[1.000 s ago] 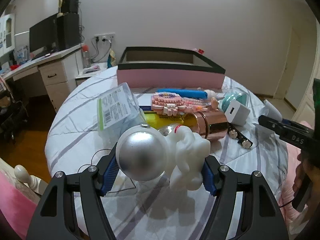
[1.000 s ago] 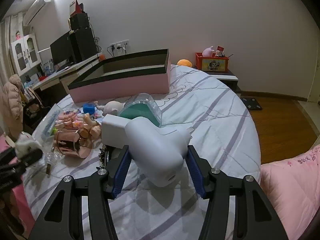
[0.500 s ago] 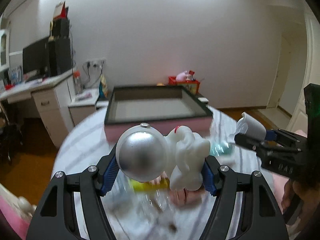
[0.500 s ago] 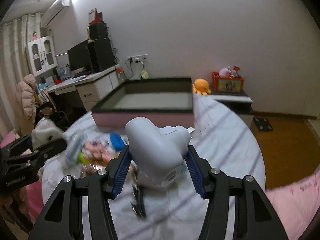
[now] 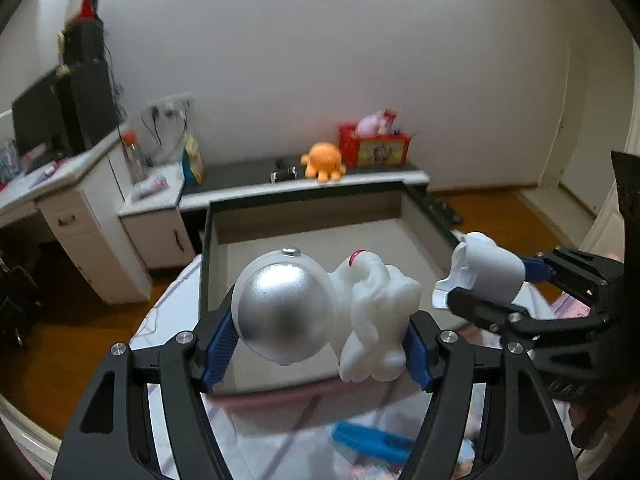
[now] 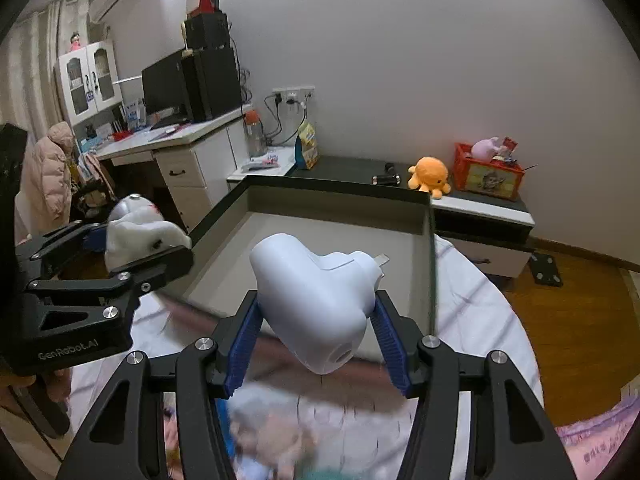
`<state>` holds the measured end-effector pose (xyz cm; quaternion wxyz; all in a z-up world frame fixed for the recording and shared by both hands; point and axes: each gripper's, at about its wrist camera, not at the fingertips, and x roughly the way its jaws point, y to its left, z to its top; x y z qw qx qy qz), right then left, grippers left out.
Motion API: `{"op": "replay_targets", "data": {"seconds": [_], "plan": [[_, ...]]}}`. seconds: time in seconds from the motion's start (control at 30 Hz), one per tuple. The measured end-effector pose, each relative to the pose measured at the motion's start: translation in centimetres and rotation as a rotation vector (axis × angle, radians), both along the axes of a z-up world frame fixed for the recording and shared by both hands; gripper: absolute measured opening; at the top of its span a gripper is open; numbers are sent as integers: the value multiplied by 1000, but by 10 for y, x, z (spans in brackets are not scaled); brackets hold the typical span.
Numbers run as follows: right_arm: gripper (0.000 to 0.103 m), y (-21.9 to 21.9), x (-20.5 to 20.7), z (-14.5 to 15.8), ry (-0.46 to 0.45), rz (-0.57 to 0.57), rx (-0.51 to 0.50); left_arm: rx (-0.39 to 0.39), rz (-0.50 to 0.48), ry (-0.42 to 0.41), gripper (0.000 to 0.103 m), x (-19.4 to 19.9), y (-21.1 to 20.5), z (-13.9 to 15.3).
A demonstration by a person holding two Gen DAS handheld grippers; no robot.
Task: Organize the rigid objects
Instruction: 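Carry both white items into the pink tray box and open both grippers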
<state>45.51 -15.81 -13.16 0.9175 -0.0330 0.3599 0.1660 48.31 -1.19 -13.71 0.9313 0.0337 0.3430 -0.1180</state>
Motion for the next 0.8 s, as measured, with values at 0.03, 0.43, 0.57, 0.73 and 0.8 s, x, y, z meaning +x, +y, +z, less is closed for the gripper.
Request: {"op": "replay_targets", "data": {"seconds": [0.03, 0.43, 0.57, 0.73, 0.8], "plan": [[57, 4, 11, -5, 16, 2, -12, 18, 0, 13, 71, 11, 0, -4], [57, 16, 82, -63, 235, 20, -69, 74, 39, 235, 71, 70, 4, -68], [59, 14, 84, -61, 242, 16, -38, 82, 58, 216, 78, 68, 7, -63], [85, 7, 66, -36, 168, -22, -47, 74, 63, 160, 92, 53, 16, -43], [84, 3, 50, -19, 124, -29, -23, 82, 66, 108, 94, 33, 16, -27]]}}
